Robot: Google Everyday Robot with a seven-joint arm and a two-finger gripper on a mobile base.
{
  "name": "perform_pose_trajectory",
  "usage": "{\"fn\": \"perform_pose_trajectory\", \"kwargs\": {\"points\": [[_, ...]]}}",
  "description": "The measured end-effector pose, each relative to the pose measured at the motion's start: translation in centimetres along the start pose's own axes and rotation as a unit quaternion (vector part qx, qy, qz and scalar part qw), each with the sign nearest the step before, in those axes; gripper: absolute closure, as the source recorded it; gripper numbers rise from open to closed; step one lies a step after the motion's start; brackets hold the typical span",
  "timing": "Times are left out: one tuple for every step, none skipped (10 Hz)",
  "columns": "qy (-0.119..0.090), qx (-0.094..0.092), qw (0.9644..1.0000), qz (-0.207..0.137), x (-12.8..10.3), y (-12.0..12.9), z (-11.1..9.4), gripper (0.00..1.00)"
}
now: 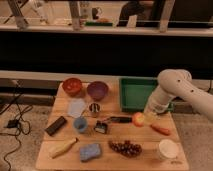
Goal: Place apple in paper cup
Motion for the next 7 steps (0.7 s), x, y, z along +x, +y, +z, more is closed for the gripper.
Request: {"fn": "perform_pose_trajectory", "kwargs": {"points": [[-0.003, 0.001, 1.0000, 0.002, 0.1, 0.0, -0.1, 1.00], [-0.006, 0.001, 1.0000, 0.003, 0.3, -0.1, -0.3, 1.00], [-0.009, 0.002, 0.9999, 0.004, 0.3, -0.2, -0.4, 1.00], [-0.012, 0.003, 0.9999, 0.005, 0.4, -0.2, -0.6, 1.00], [-0.014, 0.004, 0.9999, 0.005, 0.4, -0.2, -0.7, 1.00], [-0.017, 0.006, 0.9998, 0.006, 0.5, -0.3, -0.9, 1.00], [-0.021, 0.007, 0.9997, 0.008, 0.7, -0.4, -1.1, 1.00]]}}
